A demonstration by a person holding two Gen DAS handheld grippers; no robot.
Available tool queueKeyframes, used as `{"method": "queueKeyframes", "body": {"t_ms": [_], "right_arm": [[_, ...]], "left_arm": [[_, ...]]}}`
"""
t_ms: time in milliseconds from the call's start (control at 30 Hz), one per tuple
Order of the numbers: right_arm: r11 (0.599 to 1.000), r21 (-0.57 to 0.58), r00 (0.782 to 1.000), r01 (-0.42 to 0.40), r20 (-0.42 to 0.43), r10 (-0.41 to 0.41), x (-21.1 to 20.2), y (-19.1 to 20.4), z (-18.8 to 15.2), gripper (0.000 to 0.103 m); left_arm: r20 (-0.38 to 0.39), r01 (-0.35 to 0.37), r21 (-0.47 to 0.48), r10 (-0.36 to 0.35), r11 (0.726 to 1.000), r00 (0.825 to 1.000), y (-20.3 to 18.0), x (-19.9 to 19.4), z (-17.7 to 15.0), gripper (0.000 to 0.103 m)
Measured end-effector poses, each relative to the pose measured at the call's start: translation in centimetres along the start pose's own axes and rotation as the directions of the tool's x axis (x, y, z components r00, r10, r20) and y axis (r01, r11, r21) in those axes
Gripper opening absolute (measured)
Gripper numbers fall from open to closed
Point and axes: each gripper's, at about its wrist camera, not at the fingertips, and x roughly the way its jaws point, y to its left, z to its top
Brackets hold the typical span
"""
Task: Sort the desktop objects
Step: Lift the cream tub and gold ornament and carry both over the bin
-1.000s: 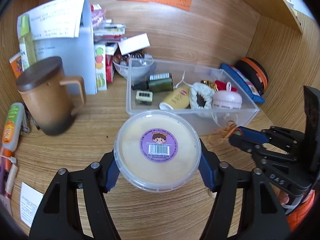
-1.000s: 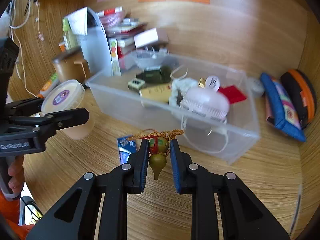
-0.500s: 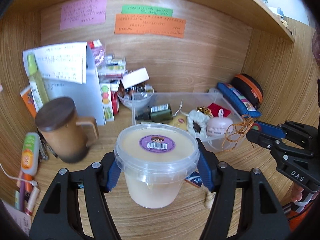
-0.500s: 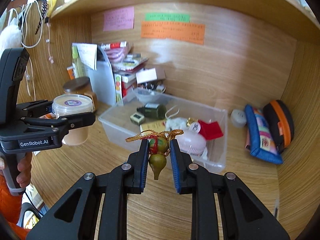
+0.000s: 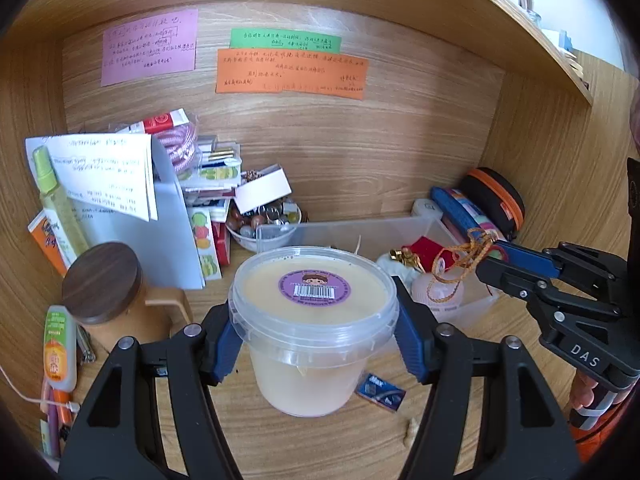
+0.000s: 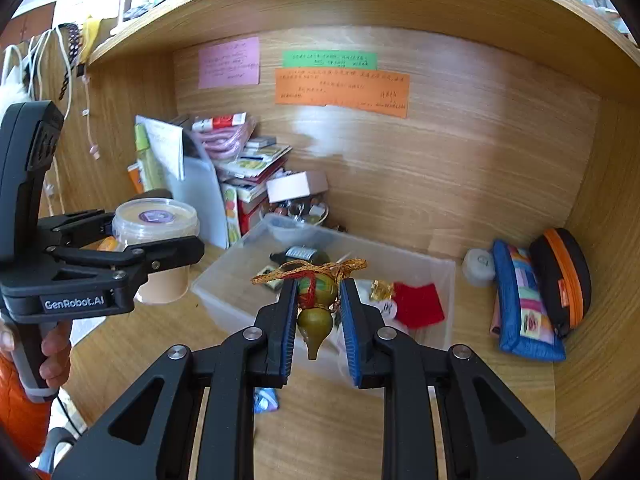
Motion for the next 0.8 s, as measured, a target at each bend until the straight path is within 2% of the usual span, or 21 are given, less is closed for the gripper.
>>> {"method": "queueKeyframes", "body": {"t_ms": [300, 600, 800], "right_arm": [[0.999, 0.022, 1.0, -0.023, -0.018, 0.023, 3.1, -0.8, 1.3, 0.019], [0.998, 0.039, 0.996, -0.049, -0.078, 0.052, 7.1, -1.9, 0.3, 0.019], [0.998, 0.04, 0.988, -0.054, -0.141, 0.059, 9.7, -2.6, -0.5, 0.019]], "left_arm": [[-0.022, -0.005, 0.0, 0.005, 1.0, 1.0, 0.4, 2.6, 1.3, 0.065], [-0.097, -0.02, -0.001, 0.02, 1.0, 0.995, 0.8, 6.7, 0.9, 0.065], [-0.13, -0.005, -0.009, 0.004, 1.0, 0.992, 1.0, 9.2, 0.5, 0.065]]}}
